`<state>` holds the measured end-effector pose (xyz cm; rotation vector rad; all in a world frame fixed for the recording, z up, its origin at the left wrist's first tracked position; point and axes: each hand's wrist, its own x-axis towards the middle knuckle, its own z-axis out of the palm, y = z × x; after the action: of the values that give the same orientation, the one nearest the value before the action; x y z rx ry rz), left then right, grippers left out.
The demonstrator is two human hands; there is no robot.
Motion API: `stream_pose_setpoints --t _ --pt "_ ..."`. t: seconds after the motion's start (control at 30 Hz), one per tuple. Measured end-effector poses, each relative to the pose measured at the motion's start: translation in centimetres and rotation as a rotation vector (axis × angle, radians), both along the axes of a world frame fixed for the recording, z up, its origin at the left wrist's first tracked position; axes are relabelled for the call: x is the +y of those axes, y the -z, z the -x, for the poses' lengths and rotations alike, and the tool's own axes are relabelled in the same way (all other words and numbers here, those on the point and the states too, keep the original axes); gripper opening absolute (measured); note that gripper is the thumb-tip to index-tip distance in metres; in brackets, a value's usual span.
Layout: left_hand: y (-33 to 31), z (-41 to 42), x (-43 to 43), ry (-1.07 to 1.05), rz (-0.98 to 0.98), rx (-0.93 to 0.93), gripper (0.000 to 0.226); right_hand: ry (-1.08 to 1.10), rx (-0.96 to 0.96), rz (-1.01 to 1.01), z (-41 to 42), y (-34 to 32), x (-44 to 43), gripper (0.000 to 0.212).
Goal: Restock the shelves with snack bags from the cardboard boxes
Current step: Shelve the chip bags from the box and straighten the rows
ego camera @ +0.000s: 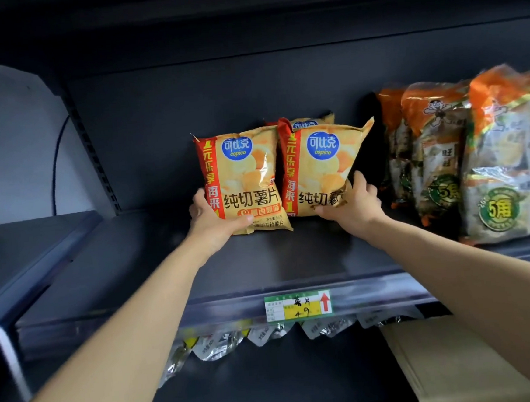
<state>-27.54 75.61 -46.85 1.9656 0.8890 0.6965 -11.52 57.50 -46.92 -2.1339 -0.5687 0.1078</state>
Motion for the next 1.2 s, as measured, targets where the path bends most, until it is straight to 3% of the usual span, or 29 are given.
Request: stream_pose_setpoints --t 0.17,0.27,0.43,0.57,0.73,0.8,0.93,1.07,1.2 --pt "-2.2 0.6 -3.9 -0.280 -0.309 -0.228 0.058 -0.025 -0.107 -0.003 1.1 -0.7 -3.5 0.079" --pt "-2.8 -0.3 -8.6 -0.127 -0.370 -0.247 0.039 -0.069 -0.163 -0.041 2.2 -0.5 -6.9 0.055" --pt "-0.2 -2.8 -19.9 0.330 -0.327 -0.181 0.016 -0.119 -0.240 0.007 4.6 1.5 -15.4 0.023" --pt "4.1 -4.7 -28.0 0.641 -0.243 0.070 0.014 -0.128 -0.099 0.145 4.4 4.9 -23.1 0.017" --pt "11.7 -6.2 -34.8 0.843 -0.201 0.657 0.025 -0.136 0.177 0.516 1.8 12.7 -28.9 0.014" --pt "14.7 -6.3 -35.7 0.948 -0.274 0.848 0.018 -0.163 0.194 0.742 1.0 16.4 -30.0 0.018" --pt "19.4 -6.1 -36.0 1.112 -0.489 1.136 0.039 -0.325 0.221 1.089 1.0 22.8 -31.3 0.038" --pt "22.6 -6.2 -35.5 1.162 -0.594 1.354 0.050 -0.362 0.303 1.148 0.2 25.1 -31.8 0.040" --pt "23.6 -6.7 -35.0 1.174 -0.619 1.405 0.069 -0.354 0.393 1.144 -0.7 27.2 -32.3 0.055"
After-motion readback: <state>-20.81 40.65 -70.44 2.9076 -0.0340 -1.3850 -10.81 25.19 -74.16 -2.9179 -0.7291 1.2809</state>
